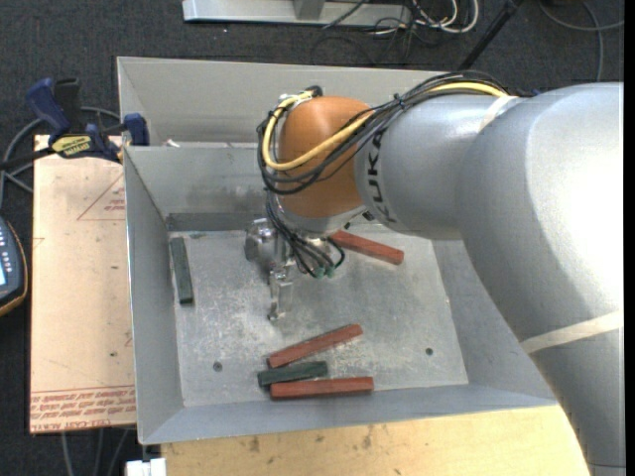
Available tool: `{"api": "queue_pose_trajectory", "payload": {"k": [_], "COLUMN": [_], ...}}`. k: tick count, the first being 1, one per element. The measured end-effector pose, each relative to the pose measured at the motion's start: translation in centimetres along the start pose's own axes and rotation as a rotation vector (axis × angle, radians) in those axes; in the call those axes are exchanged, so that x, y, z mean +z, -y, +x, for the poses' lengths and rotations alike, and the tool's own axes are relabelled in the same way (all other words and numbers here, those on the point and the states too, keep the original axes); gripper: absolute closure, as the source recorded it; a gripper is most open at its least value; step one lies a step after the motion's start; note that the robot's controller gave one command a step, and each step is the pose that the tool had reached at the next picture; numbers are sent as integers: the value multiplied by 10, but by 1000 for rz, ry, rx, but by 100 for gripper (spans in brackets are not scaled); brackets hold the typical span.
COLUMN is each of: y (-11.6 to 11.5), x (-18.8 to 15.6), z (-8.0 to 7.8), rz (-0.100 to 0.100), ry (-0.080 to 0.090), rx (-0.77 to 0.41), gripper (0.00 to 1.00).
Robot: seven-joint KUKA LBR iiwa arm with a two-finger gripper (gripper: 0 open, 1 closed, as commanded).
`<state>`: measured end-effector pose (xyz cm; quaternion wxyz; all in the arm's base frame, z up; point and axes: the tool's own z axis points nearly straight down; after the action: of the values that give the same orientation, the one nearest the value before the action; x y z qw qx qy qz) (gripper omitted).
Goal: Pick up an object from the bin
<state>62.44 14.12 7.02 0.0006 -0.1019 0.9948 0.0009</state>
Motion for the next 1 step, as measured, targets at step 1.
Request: {"api": "queue_pose_trajectory", "payload": {"k": [1], "y": [69], "x": [-12], "z": [-12], "rz": [4], "ry": [5], "rx": [48], "gripper": [0]}}
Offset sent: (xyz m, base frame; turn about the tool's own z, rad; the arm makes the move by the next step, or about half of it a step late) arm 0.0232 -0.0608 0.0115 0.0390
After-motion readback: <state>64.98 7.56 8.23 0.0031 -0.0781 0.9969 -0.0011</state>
